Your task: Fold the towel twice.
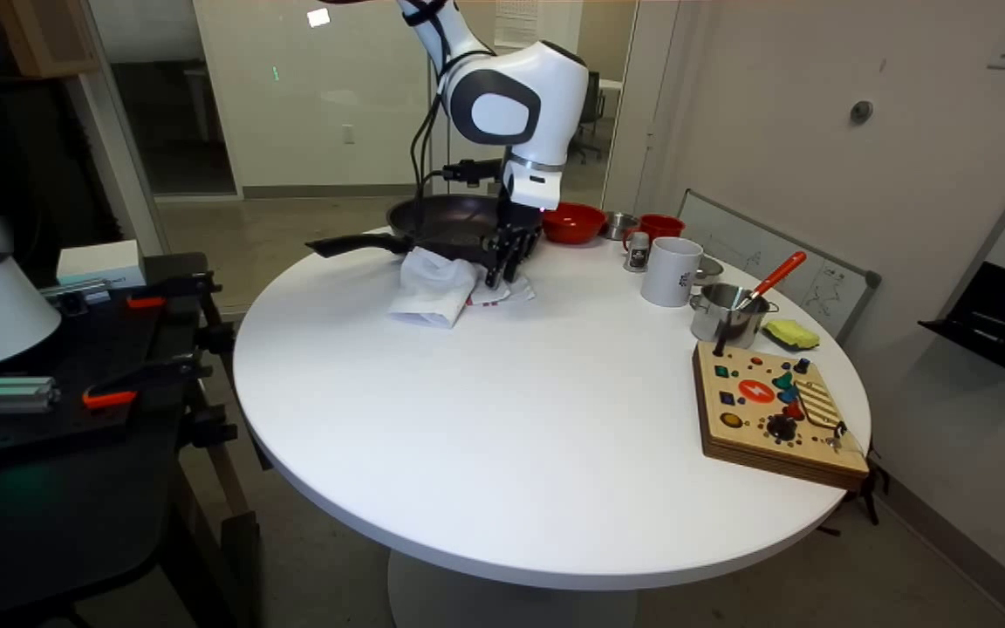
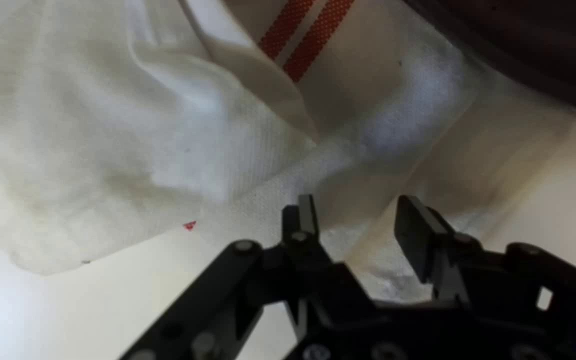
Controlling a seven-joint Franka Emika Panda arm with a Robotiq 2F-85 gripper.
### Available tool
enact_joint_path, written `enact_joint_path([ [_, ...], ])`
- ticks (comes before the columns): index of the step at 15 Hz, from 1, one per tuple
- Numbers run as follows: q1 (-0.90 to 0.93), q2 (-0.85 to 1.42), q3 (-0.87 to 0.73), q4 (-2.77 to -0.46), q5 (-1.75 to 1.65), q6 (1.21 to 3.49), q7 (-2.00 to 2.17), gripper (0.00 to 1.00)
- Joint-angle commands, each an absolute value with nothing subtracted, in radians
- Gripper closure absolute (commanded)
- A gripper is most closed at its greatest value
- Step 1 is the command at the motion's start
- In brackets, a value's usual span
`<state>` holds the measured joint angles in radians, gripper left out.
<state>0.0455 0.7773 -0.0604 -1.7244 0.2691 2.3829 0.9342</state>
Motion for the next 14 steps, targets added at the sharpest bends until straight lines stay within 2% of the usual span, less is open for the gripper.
enact_joint_path([
  [1, 0.036, 0.795, -0.057, -1.700, 0.282, 2.352, 0.930, 0.84],
  [3, 0.035, 0.793, -0.058, -1.708, 0.280, 2.352, 0.927, 0.96],
  [5, 0.036, 0.794, -0.057, -1.714, 0.278, 2.350, 0.924, 1.00],
  [9, 0.038, 0.792, -0.056, -1.717, 0.278, 2.352, 0.923, 0.97],
  [14, 0.071, 0.750, -0.094, -1.743, 0.238, 2.362, 0.958, 0.98],
])
